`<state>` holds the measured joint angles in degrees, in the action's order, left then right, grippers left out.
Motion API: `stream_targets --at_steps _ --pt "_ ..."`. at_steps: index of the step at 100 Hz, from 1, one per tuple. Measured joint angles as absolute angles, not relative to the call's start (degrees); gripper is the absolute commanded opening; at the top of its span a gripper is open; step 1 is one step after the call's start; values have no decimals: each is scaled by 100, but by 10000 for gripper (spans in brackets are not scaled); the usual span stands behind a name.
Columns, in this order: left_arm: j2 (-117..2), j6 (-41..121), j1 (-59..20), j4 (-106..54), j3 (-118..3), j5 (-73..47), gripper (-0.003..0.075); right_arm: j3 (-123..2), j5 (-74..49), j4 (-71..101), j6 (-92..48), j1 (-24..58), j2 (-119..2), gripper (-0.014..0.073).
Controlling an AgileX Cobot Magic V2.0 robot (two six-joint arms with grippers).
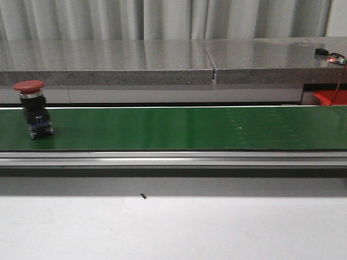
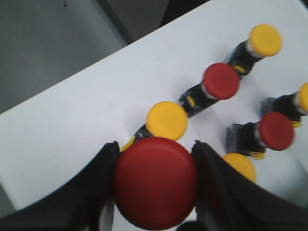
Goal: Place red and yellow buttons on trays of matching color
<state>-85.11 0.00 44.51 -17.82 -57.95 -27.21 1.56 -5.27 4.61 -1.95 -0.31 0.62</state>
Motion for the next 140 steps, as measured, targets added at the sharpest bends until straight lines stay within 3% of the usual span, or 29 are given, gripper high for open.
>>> stream_targets --at_steps 47,94,140 --pt "-8119 638 2371 -1718 -6961 -3703 -20 156 -527 461 -195 -31 62 -68" --pt "-9192 647 1836 -1668 -7281 -4178 -20 156 -527 461 -195 -31 62 -68" --pt "-9731 695 1790 -1657 -7281 -4235 -20 156 -527 461 -195 -31 62 -68"
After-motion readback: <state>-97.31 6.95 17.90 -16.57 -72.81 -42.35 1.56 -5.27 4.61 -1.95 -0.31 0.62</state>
